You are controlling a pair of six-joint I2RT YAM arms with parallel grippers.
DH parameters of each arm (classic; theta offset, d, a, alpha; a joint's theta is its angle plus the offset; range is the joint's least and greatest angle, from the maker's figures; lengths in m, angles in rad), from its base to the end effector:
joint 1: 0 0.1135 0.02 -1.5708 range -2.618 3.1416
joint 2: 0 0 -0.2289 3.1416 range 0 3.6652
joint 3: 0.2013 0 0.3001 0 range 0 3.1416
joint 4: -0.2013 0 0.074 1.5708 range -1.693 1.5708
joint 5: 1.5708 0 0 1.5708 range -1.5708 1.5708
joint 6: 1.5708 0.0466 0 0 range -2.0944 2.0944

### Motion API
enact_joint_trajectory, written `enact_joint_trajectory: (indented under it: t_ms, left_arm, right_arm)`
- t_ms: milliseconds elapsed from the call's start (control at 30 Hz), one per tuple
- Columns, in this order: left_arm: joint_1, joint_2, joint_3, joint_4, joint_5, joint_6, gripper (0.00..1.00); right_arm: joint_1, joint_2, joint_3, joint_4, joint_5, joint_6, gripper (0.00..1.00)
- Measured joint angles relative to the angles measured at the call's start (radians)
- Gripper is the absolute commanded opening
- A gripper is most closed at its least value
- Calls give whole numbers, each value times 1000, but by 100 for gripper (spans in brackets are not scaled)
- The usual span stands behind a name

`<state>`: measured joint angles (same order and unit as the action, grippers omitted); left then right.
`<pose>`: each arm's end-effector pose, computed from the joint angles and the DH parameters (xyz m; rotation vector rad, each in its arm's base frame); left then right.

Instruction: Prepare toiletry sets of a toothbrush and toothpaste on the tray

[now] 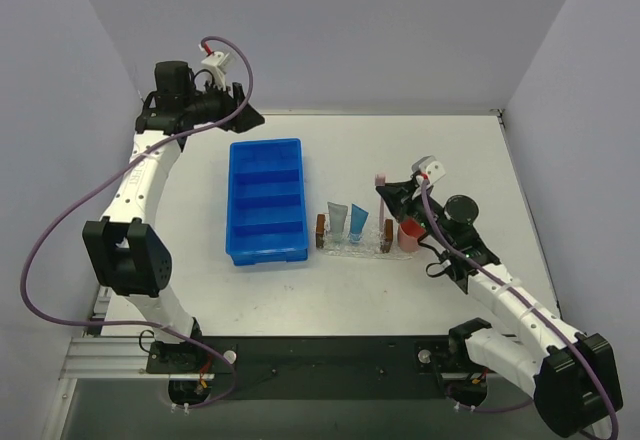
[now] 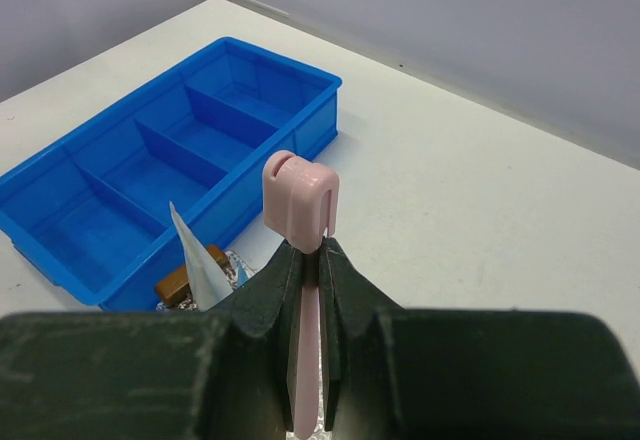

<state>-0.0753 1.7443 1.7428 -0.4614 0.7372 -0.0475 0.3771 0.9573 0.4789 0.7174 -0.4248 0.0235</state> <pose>0.4471 -0.0651 0.3501 0.4913 1.9366 -0.8229 0.2626 0.1246 0.2461 -0.5938 1.2461 0.6184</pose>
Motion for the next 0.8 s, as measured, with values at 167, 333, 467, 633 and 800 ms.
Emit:
enact_joint_trajectory:
  t_ms: [167,333,467,633,800]
  left_arm:
    - [4,-12,-29,-2,-1,13,63]
    - [20,-12,-37,-18,-1,21,63]
    - [36,-12,-37,-25,-1,40,63]
    - [42,-13,-40,-31,-1,63,63]
    - [42,-13,-51,-43,-1,84,63]
  right_arm:
    - [21,0,-16,37,0,-2,0]
    - [31,0,-42,74,0,-22,0]
    - [31,0,-67,98,0,-27,0]
    - [34,0,-85,121,-2,-30,0]
    - [42,0,-91,147,-8,-35,0]
